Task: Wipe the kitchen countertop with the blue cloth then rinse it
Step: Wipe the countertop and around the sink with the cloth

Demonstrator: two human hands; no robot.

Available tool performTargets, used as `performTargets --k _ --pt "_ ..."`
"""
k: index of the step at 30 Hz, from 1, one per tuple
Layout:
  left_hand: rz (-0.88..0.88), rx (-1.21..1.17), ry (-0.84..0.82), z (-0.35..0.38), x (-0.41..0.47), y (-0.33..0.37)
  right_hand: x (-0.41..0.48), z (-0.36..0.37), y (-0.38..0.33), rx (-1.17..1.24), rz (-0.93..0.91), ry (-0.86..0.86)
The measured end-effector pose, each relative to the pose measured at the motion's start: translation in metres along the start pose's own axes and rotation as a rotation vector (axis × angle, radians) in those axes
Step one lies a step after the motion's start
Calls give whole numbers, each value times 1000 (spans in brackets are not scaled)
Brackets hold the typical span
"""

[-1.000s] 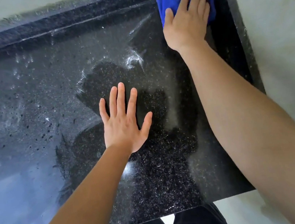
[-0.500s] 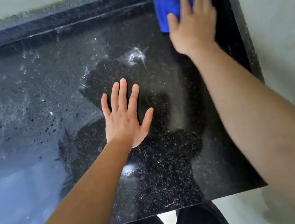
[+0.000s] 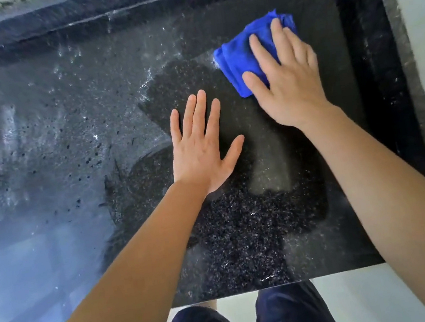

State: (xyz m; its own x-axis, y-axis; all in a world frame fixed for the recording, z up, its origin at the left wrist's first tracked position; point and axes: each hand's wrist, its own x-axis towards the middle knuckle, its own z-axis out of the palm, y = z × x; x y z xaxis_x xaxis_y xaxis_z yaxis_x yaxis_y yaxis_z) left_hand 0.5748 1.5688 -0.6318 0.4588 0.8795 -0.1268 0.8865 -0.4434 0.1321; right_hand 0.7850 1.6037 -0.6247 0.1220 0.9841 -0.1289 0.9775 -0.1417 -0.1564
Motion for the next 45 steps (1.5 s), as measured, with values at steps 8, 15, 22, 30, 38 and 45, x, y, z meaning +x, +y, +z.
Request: performTargets --k 8,15,22,30,38,45 --pt "-67 1 185 -13 -60 -45 23 7 -48 45 205 42" --pt "-177 83 82 -10 -116 -100 26 32 -198 42 -208 -65" --pt "-201 60 13 -3 -113 -104 35 9 -88 -25 65 -6" --pt "-194 35 -35 -5 -110 -105 105 3 -164 -19 318 21" --pt "-200 11 -42 -6 -109 -107 89 18 -287 -116 -270 -98" --pt "-187 10 -56 -7 -110 -108 89 -1 -124 -133 152 16"
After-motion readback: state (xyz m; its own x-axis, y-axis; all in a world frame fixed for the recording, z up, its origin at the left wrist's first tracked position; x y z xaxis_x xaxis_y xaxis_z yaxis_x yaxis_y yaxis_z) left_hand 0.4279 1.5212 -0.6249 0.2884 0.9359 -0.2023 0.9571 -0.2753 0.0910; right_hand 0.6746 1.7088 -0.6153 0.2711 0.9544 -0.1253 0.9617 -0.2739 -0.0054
